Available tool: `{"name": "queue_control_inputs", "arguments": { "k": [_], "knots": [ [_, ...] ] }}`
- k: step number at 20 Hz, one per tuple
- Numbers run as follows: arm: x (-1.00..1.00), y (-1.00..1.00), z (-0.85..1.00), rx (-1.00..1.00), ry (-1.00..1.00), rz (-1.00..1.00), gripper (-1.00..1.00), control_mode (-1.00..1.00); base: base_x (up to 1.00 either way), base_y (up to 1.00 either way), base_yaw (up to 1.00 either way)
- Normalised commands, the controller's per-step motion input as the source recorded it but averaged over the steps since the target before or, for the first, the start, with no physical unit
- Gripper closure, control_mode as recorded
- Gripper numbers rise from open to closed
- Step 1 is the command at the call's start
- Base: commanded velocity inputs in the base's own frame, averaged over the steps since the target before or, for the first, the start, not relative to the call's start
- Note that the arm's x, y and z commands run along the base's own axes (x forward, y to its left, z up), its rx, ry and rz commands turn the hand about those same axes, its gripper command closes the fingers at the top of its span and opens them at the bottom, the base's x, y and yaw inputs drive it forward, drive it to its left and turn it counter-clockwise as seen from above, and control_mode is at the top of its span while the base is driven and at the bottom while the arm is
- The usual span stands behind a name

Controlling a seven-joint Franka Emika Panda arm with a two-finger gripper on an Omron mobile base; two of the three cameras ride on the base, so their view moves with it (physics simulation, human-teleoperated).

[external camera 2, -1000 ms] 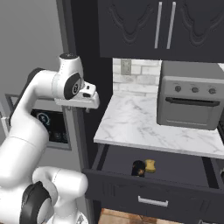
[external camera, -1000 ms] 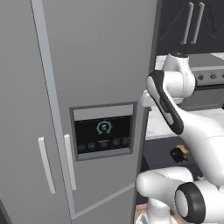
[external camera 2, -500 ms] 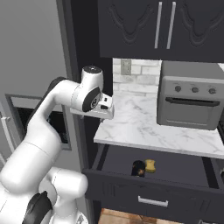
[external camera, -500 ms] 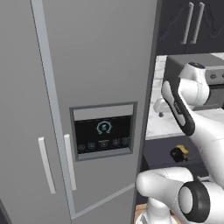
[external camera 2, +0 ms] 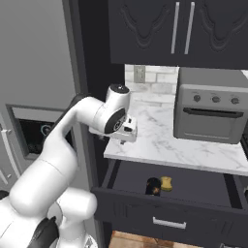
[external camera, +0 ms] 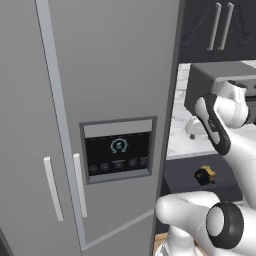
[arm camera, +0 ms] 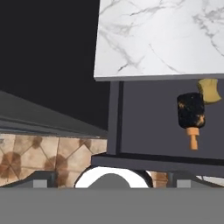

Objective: Restock the sink supplies by placing the sponge and soap dispenser on the counter and next to the sink. Make sure the soap dispenser is upright.

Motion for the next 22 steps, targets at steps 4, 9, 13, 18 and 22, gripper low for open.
{"name": "queue_control_inputs", "arguments": {
  "k": [4,9,13,18,22],
  "knots": [
    [0.0,-0.57,-0.26,0.07,0.1,0.0,-1.0,-1.0,0.0,0.0,0.0],
    [0.0,-0.87,-0.46,0.12,0.13,0.0,-1.0,-1.0,0.0,0.0,0.0],
    [0.02,-0.59,-0.76,0.03,0.11,0.0,-1.0,-1.0,0.0,0.0,0.0],
    [0.26,0.0,-0.89,-0.02,0.16,0.0,-1.0,-1.0,0.0,0.0,0.0],
    [0.1,-0.02,-0.79,0.0,0.05,0.0,-1.0,-1.0,0.0,0.0,0.0]
  ]
}}
